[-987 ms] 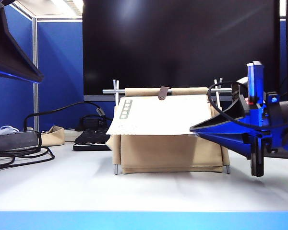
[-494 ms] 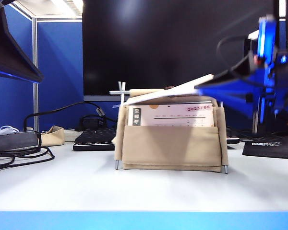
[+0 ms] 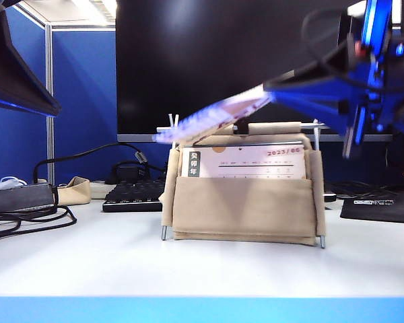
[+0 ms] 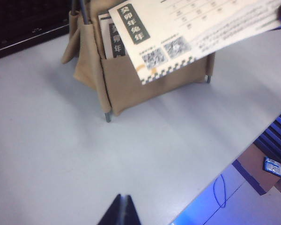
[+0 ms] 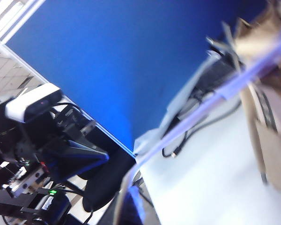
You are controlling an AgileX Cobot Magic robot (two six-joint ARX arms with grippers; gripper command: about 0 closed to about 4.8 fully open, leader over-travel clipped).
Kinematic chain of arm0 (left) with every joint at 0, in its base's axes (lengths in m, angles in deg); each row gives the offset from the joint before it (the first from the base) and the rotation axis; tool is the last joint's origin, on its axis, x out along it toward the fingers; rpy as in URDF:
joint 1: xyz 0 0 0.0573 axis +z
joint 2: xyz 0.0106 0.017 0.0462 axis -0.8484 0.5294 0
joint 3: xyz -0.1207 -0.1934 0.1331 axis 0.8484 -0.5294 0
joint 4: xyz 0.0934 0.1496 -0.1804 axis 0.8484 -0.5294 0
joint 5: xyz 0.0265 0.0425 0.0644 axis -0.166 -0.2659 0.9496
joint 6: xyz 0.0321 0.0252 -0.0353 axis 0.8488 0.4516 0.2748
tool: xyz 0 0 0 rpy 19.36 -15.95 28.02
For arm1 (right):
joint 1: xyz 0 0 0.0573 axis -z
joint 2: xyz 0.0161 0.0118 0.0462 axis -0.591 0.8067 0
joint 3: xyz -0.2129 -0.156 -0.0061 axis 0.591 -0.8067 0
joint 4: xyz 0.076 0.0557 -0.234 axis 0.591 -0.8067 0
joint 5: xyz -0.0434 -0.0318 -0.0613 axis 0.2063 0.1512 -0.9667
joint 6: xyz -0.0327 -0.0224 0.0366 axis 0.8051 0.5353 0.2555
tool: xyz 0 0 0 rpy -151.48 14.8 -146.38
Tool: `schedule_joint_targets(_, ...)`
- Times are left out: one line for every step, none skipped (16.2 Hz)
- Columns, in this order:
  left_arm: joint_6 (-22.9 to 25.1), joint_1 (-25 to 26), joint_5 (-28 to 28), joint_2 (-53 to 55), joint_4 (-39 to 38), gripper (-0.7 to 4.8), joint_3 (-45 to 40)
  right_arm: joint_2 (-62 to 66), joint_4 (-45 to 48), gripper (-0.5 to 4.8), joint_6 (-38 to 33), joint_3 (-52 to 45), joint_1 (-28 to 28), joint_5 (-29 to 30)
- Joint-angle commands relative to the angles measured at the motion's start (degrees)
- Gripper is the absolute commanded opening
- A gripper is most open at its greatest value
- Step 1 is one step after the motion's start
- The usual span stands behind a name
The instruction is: Turn one page of the calendar.
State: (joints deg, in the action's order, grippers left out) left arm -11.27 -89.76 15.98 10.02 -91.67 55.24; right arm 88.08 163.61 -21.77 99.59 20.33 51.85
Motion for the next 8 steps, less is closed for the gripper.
schedule_joint_targets(0.3,0.0,0.0,-0.1,0.7,-0.05,0.1,-1.4,0.9,-0.05,1.7,0.1,0.0,-0.5)
schedule_joint_targets(0.3,0.0,-0.1,-0.1,0.7,-0.05,0.1,-1.4,0.9,-0.05,1.7,0.1,0.0,-0.7)
schedule_joint_targets(0.3,0.0,-0.1,-0.1,0.6,-0.05,0.1,-1.6,0.9,-0.05,1.7,0.1,0.0,-1.7)
schedule_joint_targets(0.3,0.0,-0.1,-0.1,0.3,-0.05,0.1,-1.8,0.9,-0.05,1.7,0.1,0.0,-2.0)
schedule_joint_targets(0.3,0.0,-0.1,-0.1,-1.0,-0.05,0.1,-3.1,0.9,-0.05,1.5,0.2,0.0,-4.5)
schedule_joint_targets(0.3,0.0,-0.1,-0.1,-1.0,-0.05,0.1,-3.5,0.9,-0.05,1.5,0.2,0.0,-5.6)
schedule_joint_targets(0.3,0.0,-0.1,-0.1,-0.9,-0.05,0.1,-4.3,0.9,-0.05,1.5,0.2,0.0,-6.8)
schedule_joint_targets(0.3,0.0,-0.1,-0.1,-0.9,-0.05,0.1,-5.0,0.9,-0.05,1.5,0.2,0.0,-7.7)
